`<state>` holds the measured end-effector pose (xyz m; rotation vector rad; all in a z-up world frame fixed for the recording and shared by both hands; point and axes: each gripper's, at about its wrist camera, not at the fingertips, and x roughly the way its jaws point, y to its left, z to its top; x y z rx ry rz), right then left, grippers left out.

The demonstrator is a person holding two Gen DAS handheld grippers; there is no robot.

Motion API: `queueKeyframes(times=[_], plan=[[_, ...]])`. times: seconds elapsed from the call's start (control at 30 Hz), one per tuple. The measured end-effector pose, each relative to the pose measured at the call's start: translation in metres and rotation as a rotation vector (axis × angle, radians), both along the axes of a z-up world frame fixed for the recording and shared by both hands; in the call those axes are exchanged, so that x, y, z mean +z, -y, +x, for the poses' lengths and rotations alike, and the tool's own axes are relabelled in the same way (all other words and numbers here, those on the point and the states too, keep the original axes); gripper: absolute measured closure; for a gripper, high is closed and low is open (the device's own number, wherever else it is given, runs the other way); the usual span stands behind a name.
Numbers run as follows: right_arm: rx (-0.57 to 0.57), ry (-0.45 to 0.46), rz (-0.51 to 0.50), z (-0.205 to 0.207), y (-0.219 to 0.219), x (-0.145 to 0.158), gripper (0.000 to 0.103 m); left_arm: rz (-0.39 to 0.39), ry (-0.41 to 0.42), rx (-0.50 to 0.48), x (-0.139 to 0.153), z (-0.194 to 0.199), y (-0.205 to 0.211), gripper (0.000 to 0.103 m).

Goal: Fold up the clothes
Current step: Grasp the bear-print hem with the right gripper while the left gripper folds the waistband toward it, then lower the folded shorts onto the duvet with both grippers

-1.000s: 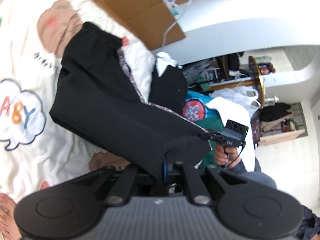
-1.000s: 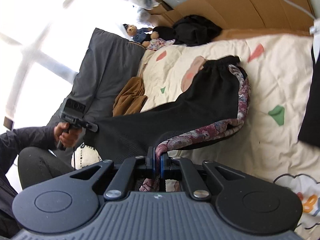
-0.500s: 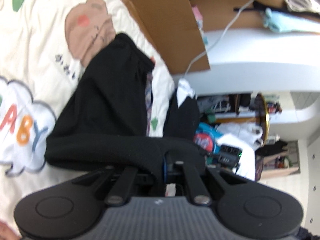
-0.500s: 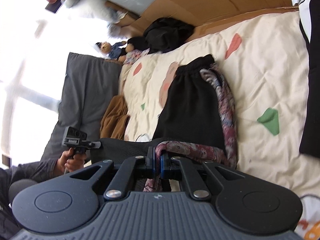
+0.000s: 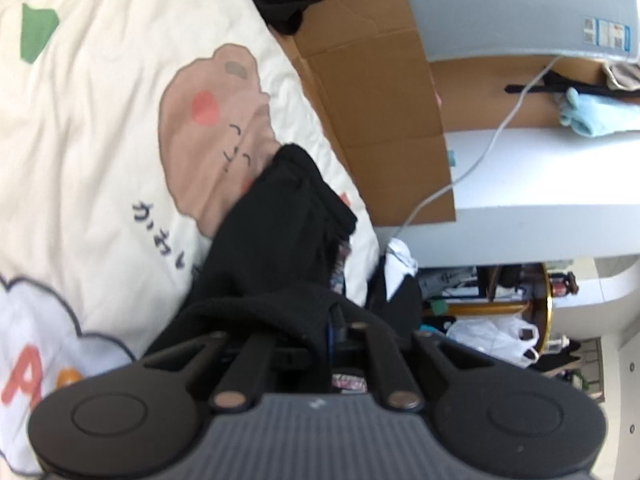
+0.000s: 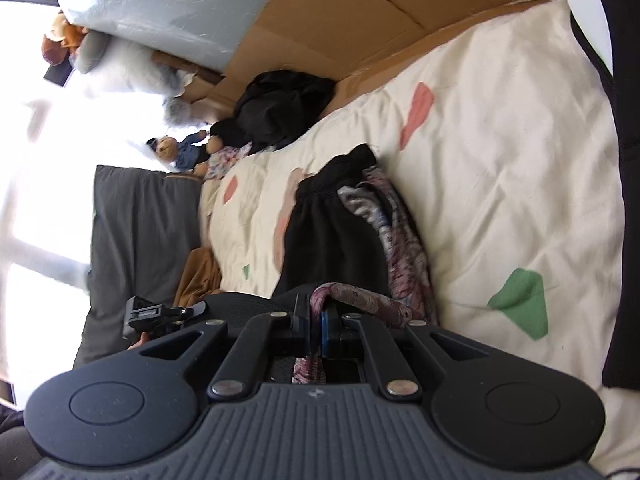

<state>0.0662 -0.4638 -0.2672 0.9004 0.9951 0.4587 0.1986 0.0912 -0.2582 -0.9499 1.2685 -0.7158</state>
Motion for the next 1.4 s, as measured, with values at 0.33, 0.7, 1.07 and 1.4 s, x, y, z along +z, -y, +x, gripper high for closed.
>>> queueKeyframes(times=[0.33,0.7,1.07,1.4], plan=[[-0.024,-0.035,-0.029,0.027,-0.005,-0.02,0.098,0.134,-0.001,-0.033,-0.012,0.027,0.015,0.096],[0.012,-0.059,-0.074,0.046,0.0,-0.022,0.098,0.215,0.027,-0.157,-0.015,0.06,0.032,0.096],[-0.061,-0.144,-0.073,0.067,0.008,-0.055,0.094,0.208,-0.032,-0.089,-0.053,0.08,0.046,0.093],[-0.093,-0.143,0.034,0.045,0.011,-0.057,0.055,0.14,0.016,-0.031,-0.046,0.063,0.036,0.062]])
